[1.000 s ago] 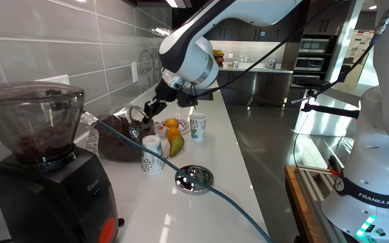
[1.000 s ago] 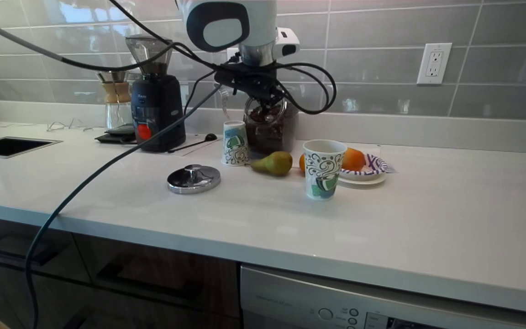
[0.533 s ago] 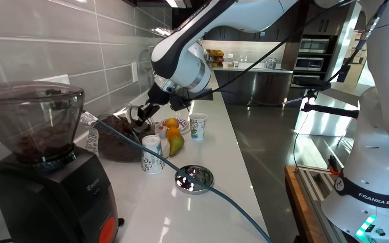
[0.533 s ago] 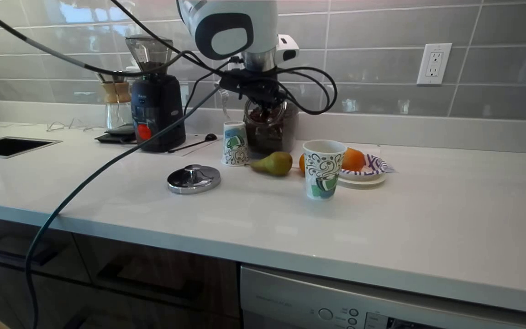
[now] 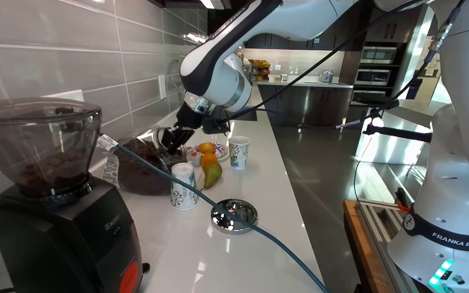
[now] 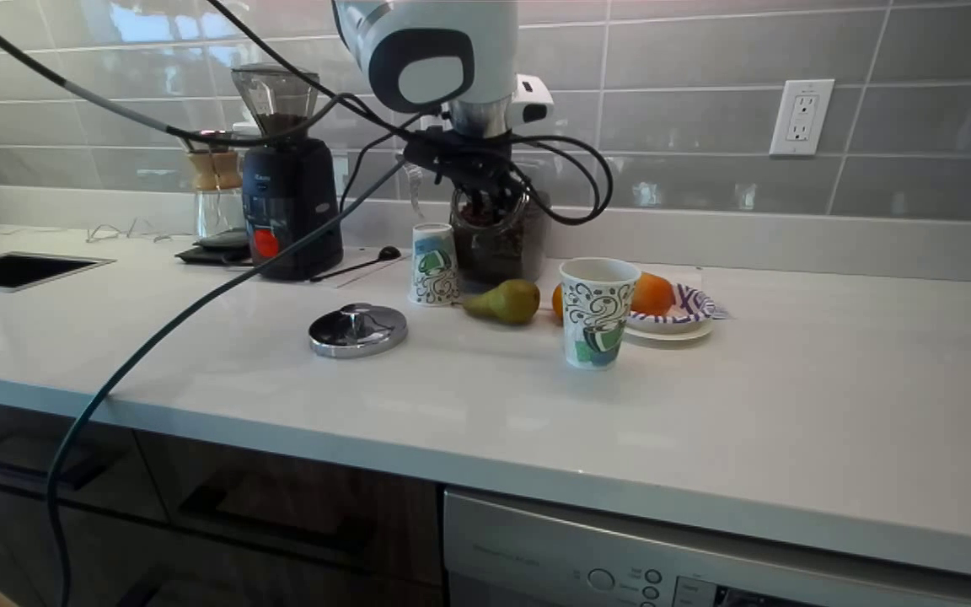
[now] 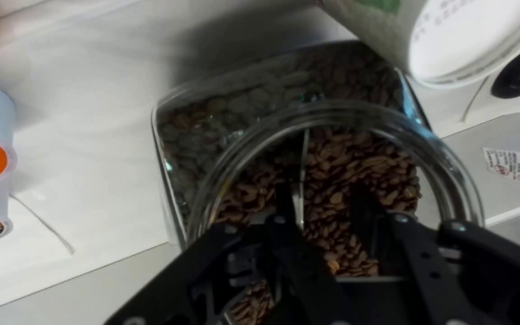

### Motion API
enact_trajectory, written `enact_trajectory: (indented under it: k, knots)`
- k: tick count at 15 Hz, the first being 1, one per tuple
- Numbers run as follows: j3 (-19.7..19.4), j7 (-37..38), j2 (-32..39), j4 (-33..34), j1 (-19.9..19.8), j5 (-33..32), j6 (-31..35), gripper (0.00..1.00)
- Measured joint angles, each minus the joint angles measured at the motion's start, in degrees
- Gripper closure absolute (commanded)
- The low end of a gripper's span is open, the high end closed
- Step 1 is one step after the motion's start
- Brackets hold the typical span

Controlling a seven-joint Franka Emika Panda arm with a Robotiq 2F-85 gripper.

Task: Use the silver spoon to place some coffee beans from the container into the coffee cup.

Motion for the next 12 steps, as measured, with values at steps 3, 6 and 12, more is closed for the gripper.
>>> enact_trajectory:
  k: [3,6,12]
  knots:
    - [-0.3,2.0,-1.4,-0.1,0.0,0.0,-0.5,0.08]
    - [-1.6,5.3,-3.9,-1.4,0.6,-0.8,-1.2,0.0]
    - [-5.1,21.6,-10.9,-8.5,1.4,-16.7,-11.9,0.0]
